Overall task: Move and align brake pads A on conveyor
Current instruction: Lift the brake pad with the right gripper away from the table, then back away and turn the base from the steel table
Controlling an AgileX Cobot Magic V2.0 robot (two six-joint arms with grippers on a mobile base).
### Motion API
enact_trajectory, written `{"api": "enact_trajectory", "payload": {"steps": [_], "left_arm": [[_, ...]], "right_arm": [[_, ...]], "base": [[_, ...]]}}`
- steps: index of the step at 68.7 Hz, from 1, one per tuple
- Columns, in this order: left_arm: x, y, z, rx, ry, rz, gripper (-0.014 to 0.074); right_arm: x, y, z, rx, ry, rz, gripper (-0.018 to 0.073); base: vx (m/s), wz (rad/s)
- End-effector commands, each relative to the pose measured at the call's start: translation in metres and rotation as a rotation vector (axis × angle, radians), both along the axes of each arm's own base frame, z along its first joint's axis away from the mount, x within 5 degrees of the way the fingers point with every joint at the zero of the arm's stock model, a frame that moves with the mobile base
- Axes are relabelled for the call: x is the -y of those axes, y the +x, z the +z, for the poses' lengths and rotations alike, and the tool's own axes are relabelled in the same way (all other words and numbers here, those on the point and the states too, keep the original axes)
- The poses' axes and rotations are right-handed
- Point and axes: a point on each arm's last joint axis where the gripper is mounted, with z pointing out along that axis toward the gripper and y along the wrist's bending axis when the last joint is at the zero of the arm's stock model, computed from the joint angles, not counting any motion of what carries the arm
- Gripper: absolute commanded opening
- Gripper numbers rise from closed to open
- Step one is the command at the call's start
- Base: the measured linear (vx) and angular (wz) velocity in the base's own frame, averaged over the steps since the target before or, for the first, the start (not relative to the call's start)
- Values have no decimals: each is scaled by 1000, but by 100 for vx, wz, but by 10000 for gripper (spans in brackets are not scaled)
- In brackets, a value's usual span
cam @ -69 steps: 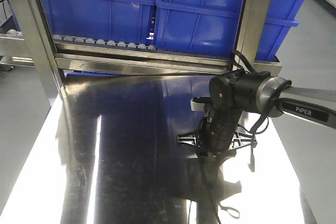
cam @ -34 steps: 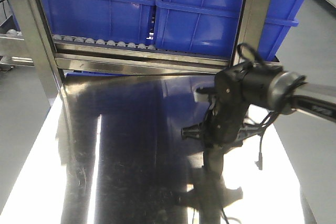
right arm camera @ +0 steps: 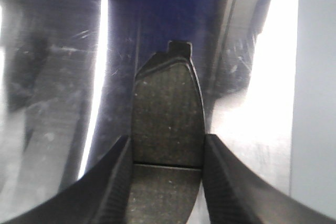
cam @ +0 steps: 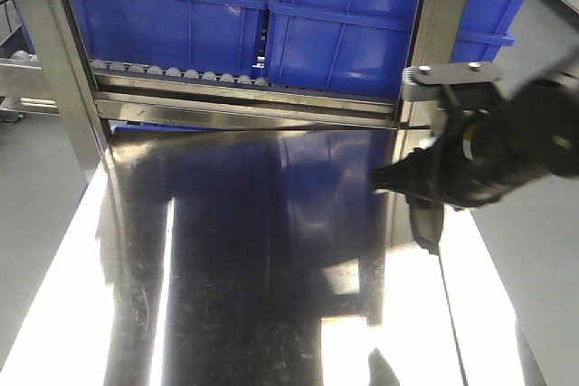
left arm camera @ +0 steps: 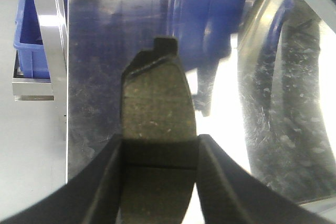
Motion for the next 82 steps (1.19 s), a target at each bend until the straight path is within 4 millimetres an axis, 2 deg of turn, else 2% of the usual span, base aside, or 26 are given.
{"api": "enact_trajectory", "payload": {"steps": [1, 8, 21, 36, 64, 82], "left_arm": [[2, 4, 14, 94, -30, -11, -6], [2, 4, 14, 94, -30, -11, -6], [2, 4, 14, 94, -30, -11, -6], [2, 4, 14, 94, -30, -11, -6], [2, 4, 14, 94, -30, -11, -6], [2, 4, 14, 94, -30, -11, -6]], "right_arm": [[13, -26, 29, 195, 54, 38, -6], [27, -58, 36, 293, 97, 55, -5], [54, -113, 31, 424, 137, 70, -4], [77, -161, 21, 538, 166, 91, -4], [100, -214, -14, 743, 224, 126, -4], [107, -225, -12, 820, 215, 122, -4]], "base": [[0, 0], [0, 0], [0, 0], [0, 0], [0, 0], [0, 0]]}}
